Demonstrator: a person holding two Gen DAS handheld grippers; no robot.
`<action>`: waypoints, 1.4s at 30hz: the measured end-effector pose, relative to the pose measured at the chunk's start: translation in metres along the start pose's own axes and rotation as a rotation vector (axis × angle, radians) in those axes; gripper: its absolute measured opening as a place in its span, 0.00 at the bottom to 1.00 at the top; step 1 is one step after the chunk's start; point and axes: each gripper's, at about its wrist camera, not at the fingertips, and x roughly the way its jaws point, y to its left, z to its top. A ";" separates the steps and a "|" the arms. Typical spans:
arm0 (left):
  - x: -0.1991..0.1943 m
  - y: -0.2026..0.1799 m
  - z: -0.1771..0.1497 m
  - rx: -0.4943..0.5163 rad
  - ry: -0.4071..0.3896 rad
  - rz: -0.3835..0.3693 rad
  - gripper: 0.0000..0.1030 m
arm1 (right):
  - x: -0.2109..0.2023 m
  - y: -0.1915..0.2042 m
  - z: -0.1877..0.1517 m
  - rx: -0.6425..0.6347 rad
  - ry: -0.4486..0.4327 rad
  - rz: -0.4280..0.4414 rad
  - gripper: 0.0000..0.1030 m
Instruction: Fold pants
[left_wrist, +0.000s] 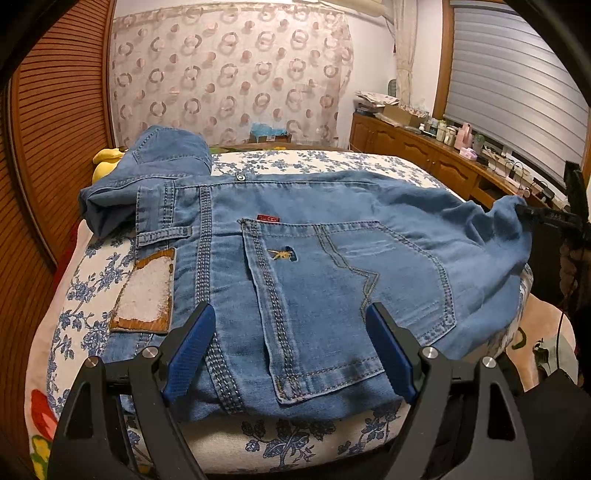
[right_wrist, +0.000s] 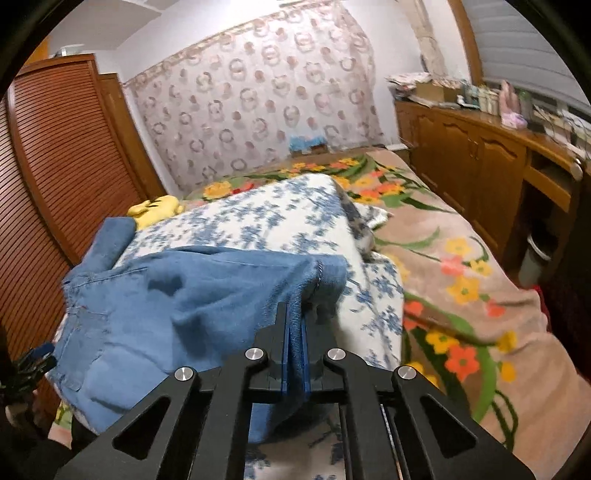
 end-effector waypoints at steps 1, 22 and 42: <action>0.000 0.000 0.000 0.000 -0.001 -0.001 0.82 | 0.000 0.000 0.000 -0.008 -0.007 0.011 0.04; -0.019 0.003 0.008 -0.003 -0.050 0.014 0.82 | -0.012 0.098 0.032 -0.290 -0.121 0.195 0.03; -0.049 0.039 0.009 -0.070 -0.097 0.076 0.82 | 0.077 0.197 0.047 -0.518 0.023 0.479 0.14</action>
